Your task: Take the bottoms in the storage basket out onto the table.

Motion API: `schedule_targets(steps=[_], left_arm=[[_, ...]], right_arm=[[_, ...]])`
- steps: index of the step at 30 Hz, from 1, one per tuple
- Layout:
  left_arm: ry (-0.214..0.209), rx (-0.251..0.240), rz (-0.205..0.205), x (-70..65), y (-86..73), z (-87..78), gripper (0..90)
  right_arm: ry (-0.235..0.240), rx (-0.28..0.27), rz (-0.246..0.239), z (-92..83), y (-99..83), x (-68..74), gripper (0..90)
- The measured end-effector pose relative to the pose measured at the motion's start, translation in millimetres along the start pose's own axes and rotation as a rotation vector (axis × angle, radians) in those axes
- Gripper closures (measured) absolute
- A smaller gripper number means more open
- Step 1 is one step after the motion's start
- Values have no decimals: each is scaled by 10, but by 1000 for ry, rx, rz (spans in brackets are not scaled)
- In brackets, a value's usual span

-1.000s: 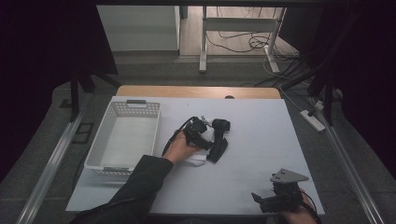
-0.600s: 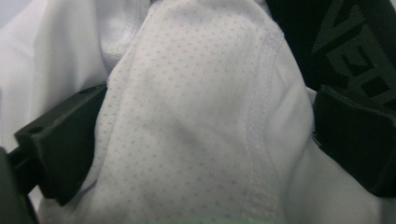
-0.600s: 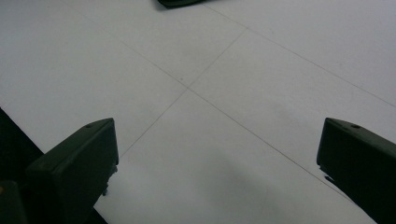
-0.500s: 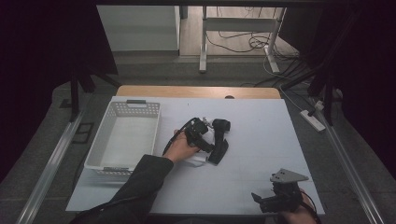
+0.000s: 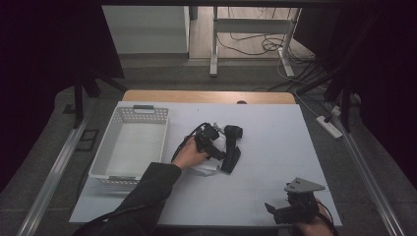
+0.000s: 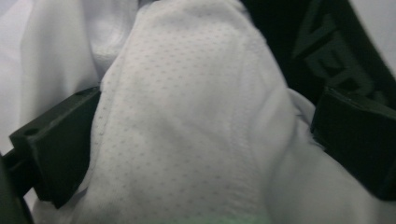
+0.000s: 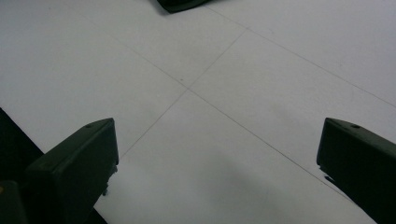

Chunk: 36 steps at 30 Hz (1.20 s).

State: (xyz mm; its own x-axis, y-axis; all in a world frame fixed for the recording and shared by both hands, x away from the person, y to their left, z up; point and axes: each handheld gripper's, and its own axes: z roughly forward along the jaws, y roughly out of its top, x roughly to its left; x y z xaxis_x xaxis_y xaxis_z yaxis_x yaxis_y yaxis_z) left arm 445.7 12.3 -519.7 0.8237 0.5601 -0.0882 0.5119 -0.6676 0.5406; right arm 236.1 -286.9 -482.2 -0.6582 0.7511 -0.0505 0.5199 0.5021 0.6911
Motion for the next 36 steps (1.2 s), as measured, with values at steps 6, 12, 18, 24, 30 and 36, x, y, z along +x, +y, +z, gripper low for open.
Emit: schedule_targets(steps=[6,12,18,24,30,36], left_arm=[[-29,-11,2,-19,22,-46,0],[-61,-39,-14,-8,25,-92,0],[-76,-51,-8,-24,37,-151,0],[-75,-73,-3,-43,50,-214,0],[-82,-101,-3,-43,39,-277,0],[-79,-113,6,-44,35,-346,0]], right_arm=[[0,0,0,0,0,0,0],[1,-1,0,-1,0,-1,0],[0,-3,2,-2,-1,-2,0],[0,-7,6,-3,-1,-2,0],[-2,-6,8,-2,-1,-3,0],[-4,-7,10,-2,-1,-3,0]])
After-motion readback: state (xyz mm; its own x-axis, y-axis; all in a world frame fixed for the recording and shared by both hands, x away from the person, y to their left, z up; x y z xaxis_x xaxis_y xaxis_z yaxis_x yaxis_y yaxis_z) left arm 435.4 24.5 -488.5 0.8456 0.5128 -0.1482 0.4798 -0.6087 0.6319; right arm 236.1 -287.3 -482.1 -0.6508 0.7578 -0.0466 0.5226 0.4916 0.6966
